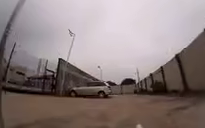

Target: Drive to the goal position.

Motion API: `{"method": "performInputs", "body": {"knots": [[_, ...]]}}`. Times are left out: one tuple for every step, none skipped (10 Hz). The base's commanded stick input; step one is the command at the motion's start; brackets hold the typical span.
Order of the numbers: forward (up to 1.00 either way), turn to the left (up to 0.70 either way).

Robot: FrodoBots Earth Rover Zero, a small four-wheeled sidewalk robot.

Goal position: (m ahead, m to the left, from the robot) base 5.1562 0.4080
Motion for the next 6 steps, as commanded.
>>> {"method": "performInputs", "body": {"knots": [[0.98, -0.29], [0.98, -0.29], [0.98, -0.27], [0.98, -0.2], [0.98, -0.03], [0.98, 0.04]]}}
